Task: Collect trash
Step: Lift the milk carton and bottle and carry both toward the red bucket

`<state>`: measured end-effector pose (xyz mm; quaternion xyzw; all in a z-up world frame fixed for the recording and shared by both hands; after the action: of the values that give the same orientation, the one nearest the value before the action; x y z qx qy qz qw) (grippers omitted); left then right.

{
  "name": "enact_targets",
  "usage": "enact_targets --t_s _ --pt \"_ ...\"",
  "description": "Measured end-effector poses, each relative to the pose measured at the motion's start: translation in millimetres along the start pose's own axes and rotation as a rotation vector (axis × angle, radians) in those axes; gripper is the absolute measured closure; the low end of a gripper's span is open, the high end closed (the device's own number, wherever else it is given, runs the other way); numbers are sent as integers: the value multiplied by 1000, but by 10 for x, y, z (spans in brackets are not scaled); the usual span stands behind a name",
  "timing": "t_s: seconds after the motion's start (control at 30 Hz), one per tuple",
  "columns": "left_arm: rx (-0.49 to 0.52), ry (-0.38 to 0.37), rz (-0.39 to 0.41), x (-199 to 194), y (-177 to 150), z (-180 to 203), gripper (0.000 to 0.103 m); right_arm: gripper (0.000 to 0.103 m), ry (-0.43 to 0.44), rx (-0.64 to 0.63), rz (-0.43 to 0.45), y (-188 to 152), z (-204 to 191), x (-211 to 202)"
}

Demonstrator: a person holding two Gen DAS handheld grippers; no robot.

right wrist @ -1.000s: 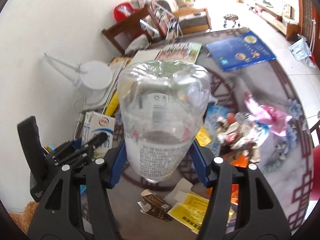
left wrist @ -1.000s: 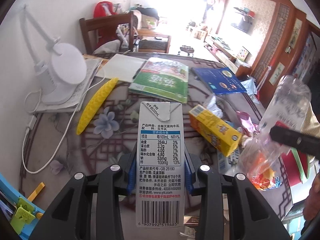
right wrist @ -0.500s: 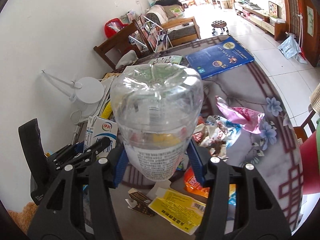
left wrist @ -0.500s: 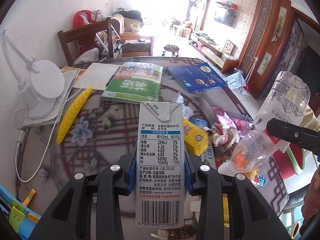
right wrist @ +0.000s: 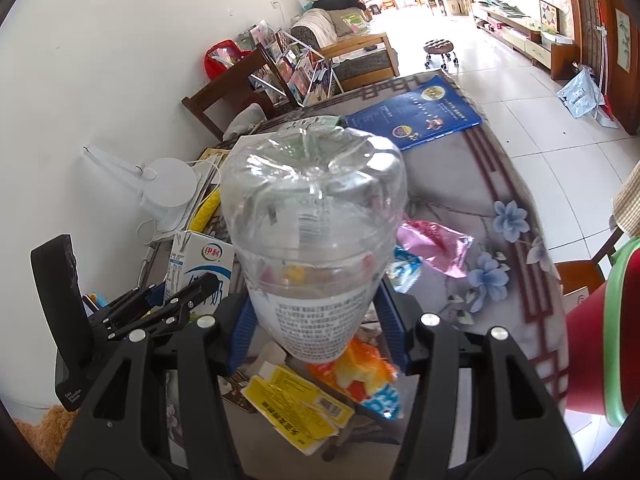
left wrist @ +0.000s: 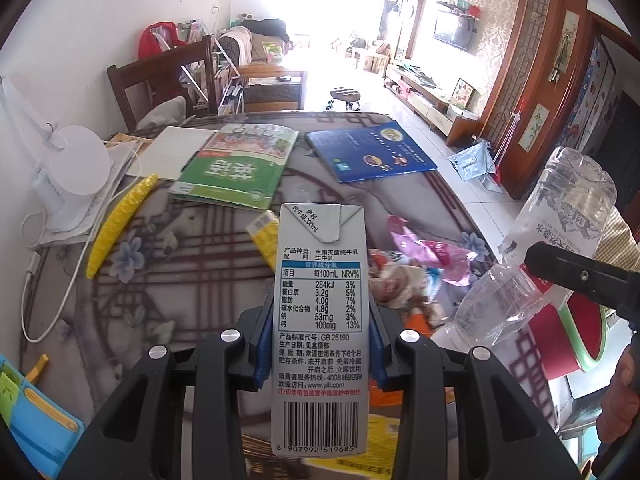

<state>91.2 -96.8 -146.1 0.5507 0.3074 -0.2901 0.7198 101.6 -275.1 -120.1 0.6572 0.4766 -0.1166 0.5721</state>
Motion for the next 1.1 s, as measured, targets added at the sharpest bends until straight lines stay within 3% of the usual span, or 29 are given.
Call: enact_targets --t_s 0.67,0.9,1.1 --pt "45 -9 4 73 -105 1090 68 50 -16 42 41 -68 964 -548" --pt "98 -55 -10 169 -153 1553 68 50 -77 111 70 -190 1438 -819" --pt "160 -125 -21 199 -178 2065 68 50 -195 184 93 -355 1995 -1119"
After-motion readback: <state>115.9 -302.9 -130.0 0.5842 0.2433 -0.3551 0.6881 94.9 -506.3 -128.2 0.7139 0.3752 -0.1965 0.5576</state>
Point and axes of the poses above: each gripper's, at about its wrist camera, not at the fingertips, and x roughly the way its jaws point, z to its right, y to its top, the point moved 7 cm from there along x, roughly the way its jaws point, and after that the axes turned 9 degrees about -x, right-handed, at the moved point
